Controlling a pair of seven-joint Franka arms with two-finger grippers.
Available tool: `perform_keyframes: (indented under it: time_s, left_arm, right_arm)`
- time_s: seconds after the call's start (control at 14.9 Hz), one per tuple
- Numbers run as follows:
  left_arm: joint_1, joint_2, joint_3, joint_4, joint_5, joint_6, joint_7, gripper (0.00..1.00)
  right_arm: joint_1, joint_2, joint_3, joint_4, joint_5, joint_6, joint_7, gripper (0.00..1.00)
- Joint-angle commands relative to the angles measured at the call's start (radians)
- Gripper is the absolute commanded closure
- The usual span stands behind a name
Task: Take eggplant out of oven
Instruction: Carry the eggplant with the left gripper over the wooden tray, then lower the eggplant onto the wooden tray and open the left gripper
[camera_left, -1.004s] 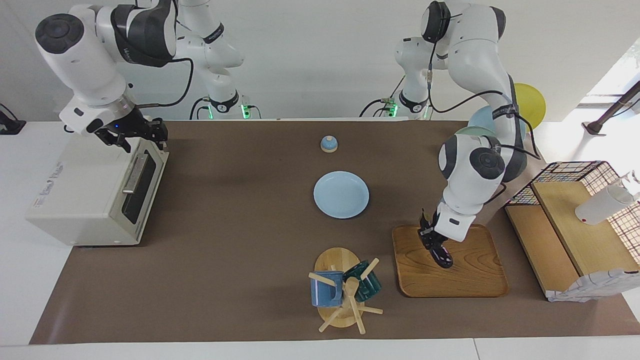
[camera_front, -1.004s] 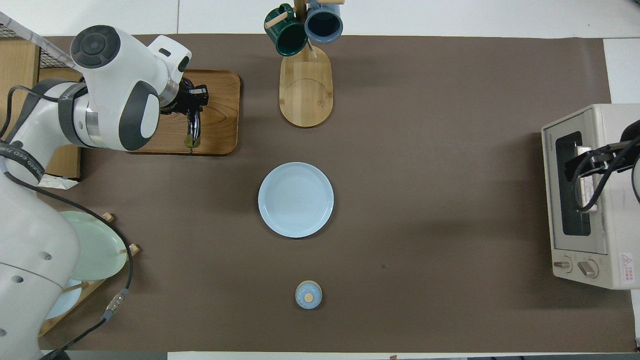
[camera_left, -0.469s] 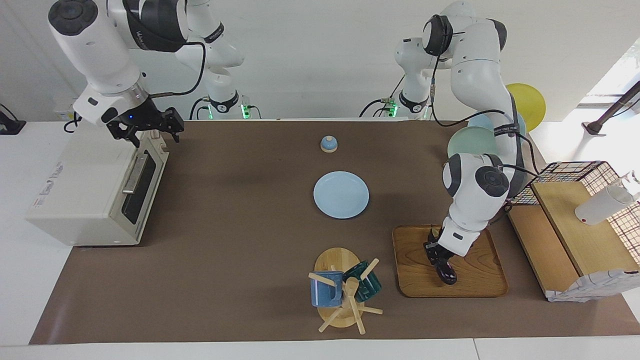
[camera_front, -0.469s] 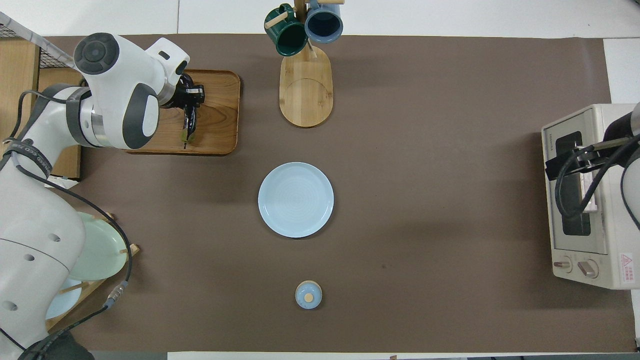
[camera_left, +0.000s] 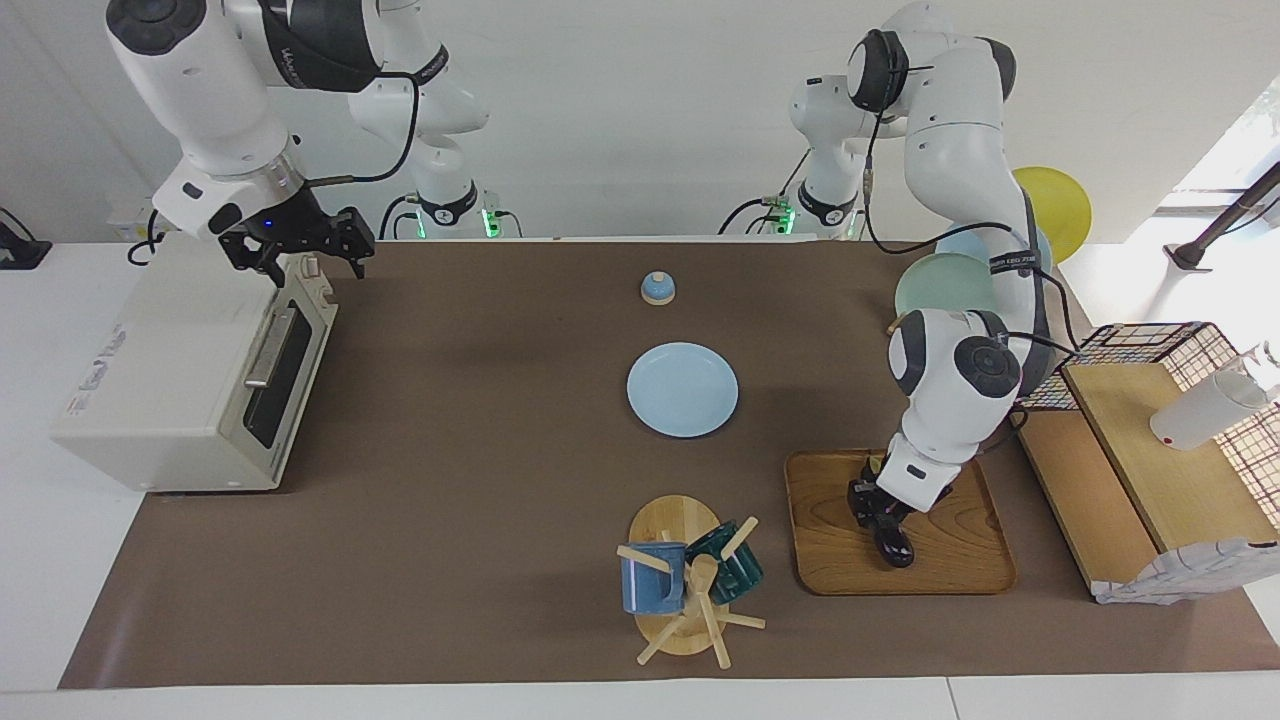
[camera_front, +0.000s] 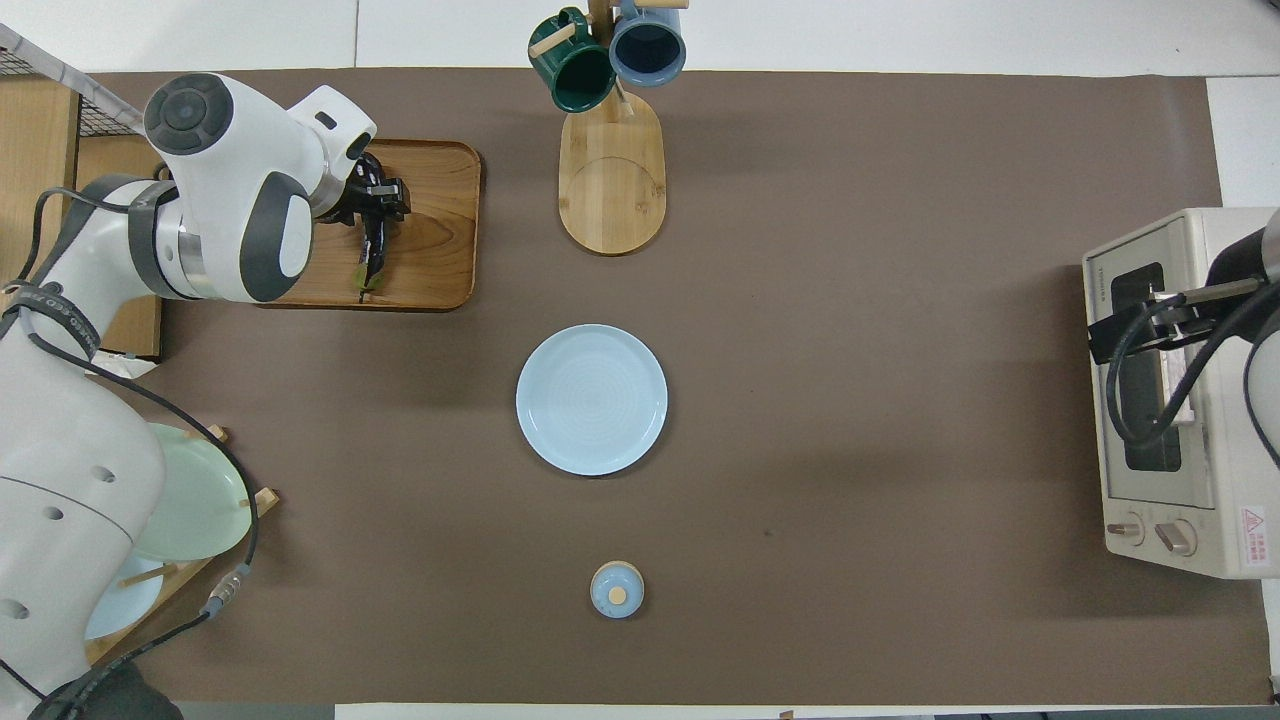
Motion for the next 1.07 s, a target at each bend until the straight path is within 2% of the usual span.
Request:
perform_keyframes:
  time_s: [0.0, 0.13, 0.4, 0.6, 0.87, 1.0]
  left_arm:
    - [0.014, -0.049, -0.005, -0.004, -0.037, -0.051, 0.022, 0.0]
    - [0.033, -0.107, -0.004, -0.014, -0.04, -0.105, 0.021, 0.0]
    - [0.05, -0.279, 0.003, -0.014, -0.028, -0.286, 0.024, 0.0]
    - [0.047, -0.396, 0.0, -0.017, 0.051, -0.402, 0.025, 0.0]
    - [0.048, -0.497, 0.0, -0.02, 0.054, -0.533, 0.027, 0.0]
    - [0.042, -0.566, 0.0, -0.07, 0.054, -0.585, 0.027, 0.0]
  right_arm:
    - [0.004, -0.006, -0.006, 0.012, 0.055, -0.018, 0.052, 0.0]
    - [0.003, -0.009, -0.009, 0.011, 0.074, -0.008, 0.048, 0.0]
    - [-0.04, -0.009, -0.026, 0.006, 0.074, -0.001, 0.045, 0.0]
    - [-0.032, -0.008, -0.021, 0.009, 0.072, 0.001, 0.048, 0.0]
    - [-0.031, -0.008, -0.016, 0.011, 0.075, 0.015, 0.04, 0.0]
    - [-0.028, -0.009, -0.013, 0.011, 0.072, 0.021, 0.034, 0.0]
